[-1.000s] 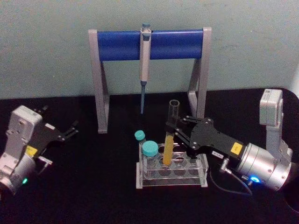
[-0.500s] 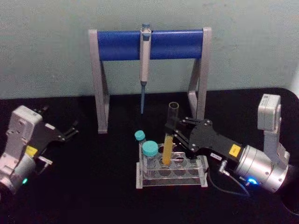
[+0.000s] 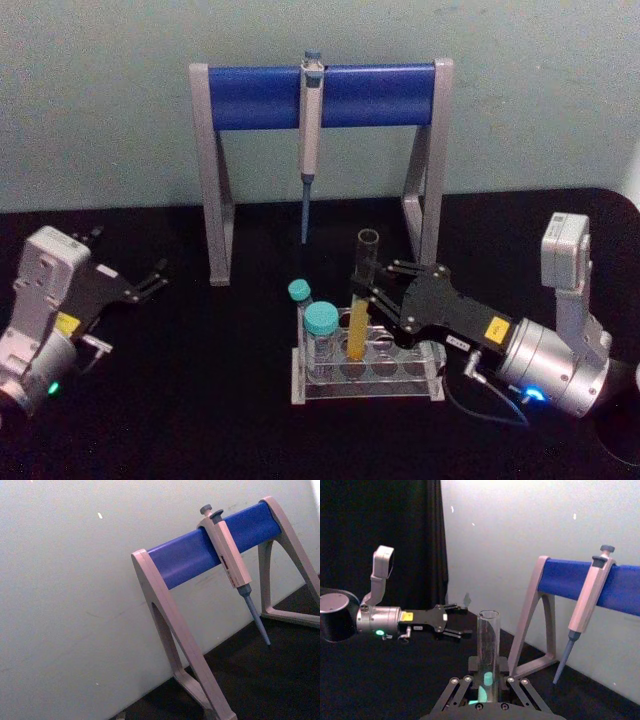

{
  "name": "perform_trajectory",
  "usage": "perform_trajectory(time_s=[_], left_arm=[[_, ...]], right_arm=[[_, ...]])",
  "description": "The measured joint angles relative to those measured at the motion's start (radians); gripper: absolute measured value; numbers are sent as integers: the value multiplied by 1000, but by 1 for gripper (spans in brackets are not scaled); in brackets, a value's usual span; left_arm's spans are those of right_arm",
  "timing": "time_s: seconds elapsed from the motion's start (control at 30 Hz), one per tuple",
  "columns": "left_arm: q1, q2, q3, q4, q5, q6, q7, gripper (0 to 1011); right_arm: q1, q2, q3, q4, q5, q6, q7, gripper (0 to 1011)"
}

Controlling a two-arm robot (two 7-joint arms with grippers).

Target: Pick up the test tube from the test tube rack, shake it, then place it back into the test tube rack.

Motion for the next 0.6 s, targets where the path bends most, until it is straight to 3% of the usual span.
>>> perform_trajectory(time_s=[0.6], left_arm=[[0, 0, 0, 0, 0, 0, 0, 1001]], right_arm=[[3, -18, -15, 46, -28, 6, 0, 221]])
